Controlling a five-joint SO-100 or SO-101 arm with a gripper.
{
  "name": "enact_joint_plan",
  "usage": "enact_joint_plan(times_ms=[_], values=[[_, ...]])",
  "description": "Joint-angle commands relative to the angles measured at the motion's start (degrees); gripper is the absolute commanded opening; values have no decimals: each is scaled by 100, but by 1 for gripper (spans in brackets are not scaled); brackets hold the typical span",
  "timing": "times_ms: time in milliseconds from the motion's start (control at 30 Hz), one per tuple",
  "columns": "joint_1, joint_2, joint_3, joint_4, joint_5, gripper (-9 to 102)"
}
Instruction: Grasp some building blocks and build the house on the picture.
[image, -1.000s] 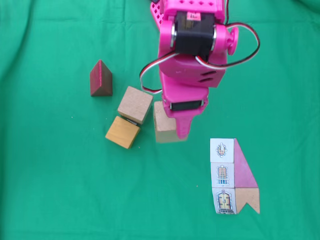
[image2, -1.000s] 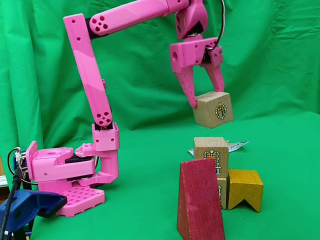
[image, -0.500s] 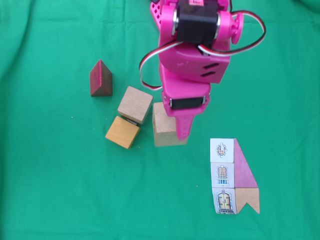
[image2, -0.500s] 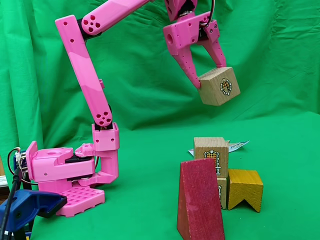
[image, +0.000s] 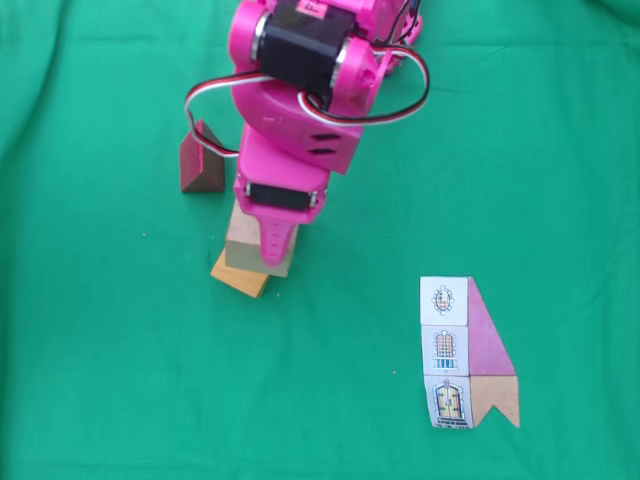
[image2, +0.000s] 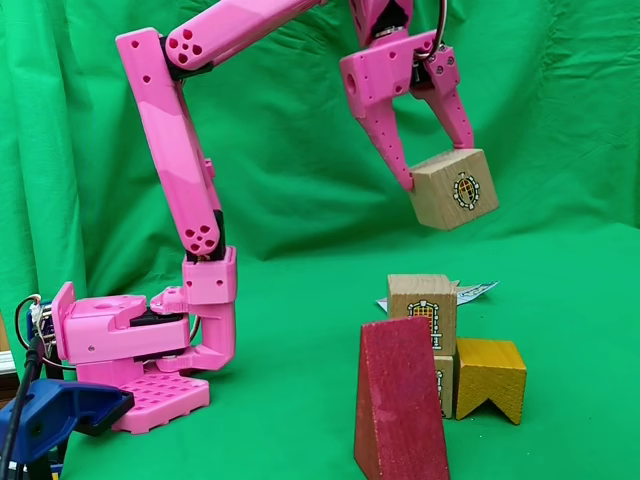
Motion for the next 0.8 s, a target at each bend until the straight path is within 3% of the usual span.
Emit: enact_joint_plan(times_ms=[0,467,767], values=[[334,18,-132,642,35,18],[721,-281,149,650,-35,20],[896,-185,580,650,18,29]])
